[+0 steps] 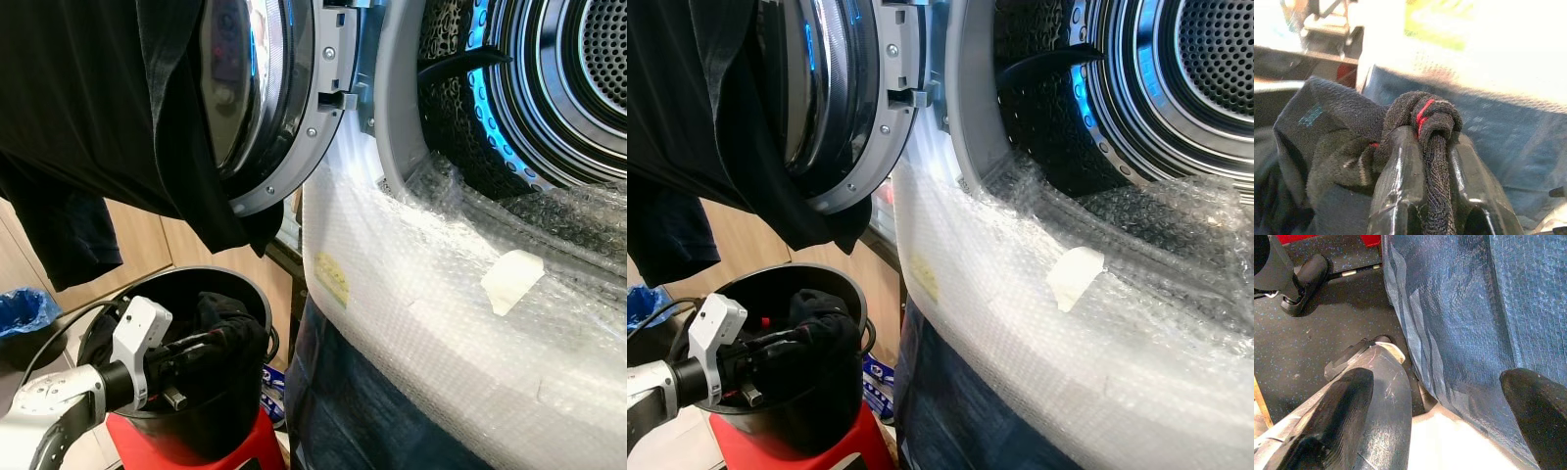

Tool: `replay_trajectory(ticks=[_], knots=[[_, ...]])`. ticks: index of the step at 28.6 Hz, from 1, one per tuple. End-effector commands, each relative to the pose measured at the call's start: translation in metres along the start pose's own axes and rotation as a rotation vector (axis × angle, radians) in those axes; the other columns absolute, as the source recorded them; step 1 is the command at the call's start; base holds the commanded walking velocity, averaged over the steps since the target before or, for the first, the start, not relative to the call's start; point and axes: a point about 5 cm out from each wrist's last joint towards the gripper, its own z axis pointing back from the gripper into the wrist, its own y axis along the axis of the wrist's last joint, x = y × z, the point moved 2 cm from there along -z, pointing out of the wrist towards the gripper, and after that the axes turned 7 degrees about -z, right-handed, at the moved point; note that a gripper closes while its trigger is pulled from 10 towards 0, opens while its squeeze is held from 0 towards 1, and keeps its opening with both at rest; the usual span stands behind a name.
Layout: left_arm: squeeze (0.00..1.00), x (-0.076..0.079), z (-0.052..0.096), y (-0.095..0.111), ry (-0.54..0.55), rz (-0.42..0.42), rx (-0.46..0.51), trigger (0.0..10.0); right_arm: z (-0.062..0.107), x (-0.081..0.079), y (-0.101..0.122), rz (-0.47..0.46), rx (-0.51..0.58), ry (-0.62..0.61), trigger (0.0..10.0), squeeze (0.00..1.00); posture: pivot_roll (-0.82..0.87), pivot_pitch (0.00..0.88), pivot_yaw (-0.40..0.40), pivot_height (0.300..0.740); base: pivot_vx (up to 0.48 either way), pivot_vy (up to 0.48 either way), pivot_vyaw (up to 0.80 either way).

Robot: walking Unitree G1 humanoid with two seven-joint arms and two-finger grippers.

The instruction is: Clothes washing

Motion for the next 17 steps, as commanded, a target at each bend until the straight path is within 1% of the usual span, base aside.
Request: replay_trajectory(ticks=[1, 2, 4, 6, 9, 11, 12, 13, 14, 15, 16, 17], knots=[[0.0, 0.007, -0.004, 0.007, -0.06, -0.018, 0.004, 0.0, 0.0, -0.001, -0.003, 0.008, -0.005, 0.0, 10.0, 0.0, 0.31, 0.0, -0.039, 0.74, 0.0, 0.0, 0.0], [0.0, 0.008, -0.004, 0.008, -0.072, -0.019, 0.004, 0.0, 0.0, -0.001, -0.003, 0.009, -0.005, -0.001, 10.0, 0.0, 0.31, 0.0, -0.039, 0.74, 0.0, 0.0, 0.0], [0.0, 0.016, -0.009, 0.019, -0.128, -0.032, 0.026, 0.0, 0.0, -0.001, -0.002, 0.002, 0.001, -0.004, 10.0, 0.0, 0.3, 0.0, -0.035, 0.74, 0.0, 0.0, 0.0], [0.0, 0.021, -0.012, 0.022, -0.154, -0.031, 0.034, 0.0, 0.0, -0.001, -0.002, -0.009, 0.003, -0.008, 10.0, 0.0, 0.3, 0.0, -0.034, 0.74, 0.0, 0.0, 0.0], [0.0, 0.026, -0.02, 0.023, -0.188, -0.027, 0.042, 0.0, 0.0, -0.001, -0.002, -0.011, 0.003, -0.007, 10.0, 0.0, 0.31, 0.0, -0.043, 0.74, 0.0, 0.0, 0.0], [0.0, 0.034, -0.036, 0.019, -0.252, -0.015, 0.042, 0.0, 0.0, -0.001, -0.001, 0.006, -0.004, -0.003, 10.0, 0.0, 0.32, 0.0, -0.048, 0.74, 0.0, 0.0, 0.0], [0.0, 0.039, -0.047, 0.017, -0.289, -0.011, 0.036, 0.0, 0.0, -0.001, -0.001, 0.009, -0.005, -0.001, 10.0, 0.0, 0.31, 0.0, -0.046, 0.74, 0.0, 0.0, 0.0], [0.0, 0.043, -0.054, 0.016, -0.313, -0.008, 0.029, 0.0, 0.0, -0.002, -0.001, 0.01, -0.005, 0.0, 10.0, 0.0, 0.31, 0.0, -0.043, 0.74, 0.0, 0.0, 0.0], [0.0, 0.049, -0.061, 0.015, -0.353, 0.001, 0.03, 0.0, 0.0, -0.002, -0.001, 0.01, -0.004, 0.0, 10.0, 0.0, 0.3, 0.0, -0.038, 0.74, 0.0, 0.0, 0.0], [0.0, 0.059, -0.073, 0.013, -0.414, 0.015, 0.032, 0.0, 0.0, -0.002, 0.0, 0.004, 0.0, -0.003, 10.0, 0.0, 0.28, 0.0, -0.035, 0.74, 0.0, 0.0, 0.0], [0.0, 0.059, -0.073, 0.013, -0.414, 0.015, 0.032, 0.0, 0.0, -0.002, 0.0, 0.004, 0.0, -0.003, 10.0, 0.0, 0.28, 0.0, -0.035, 0.74, 0.0, 0.0, 0.0], [0.0, 0.073, -0.089, 0.008, -0.487, 0.027, 0.022, 0.0, 0.0, -0.002, 0.0, -0.01, 0.006, -0.01, 10.0, 0.0, 0.27, 0.0, -0.03, 0.74, 0.0, 0.0, 0.0]])
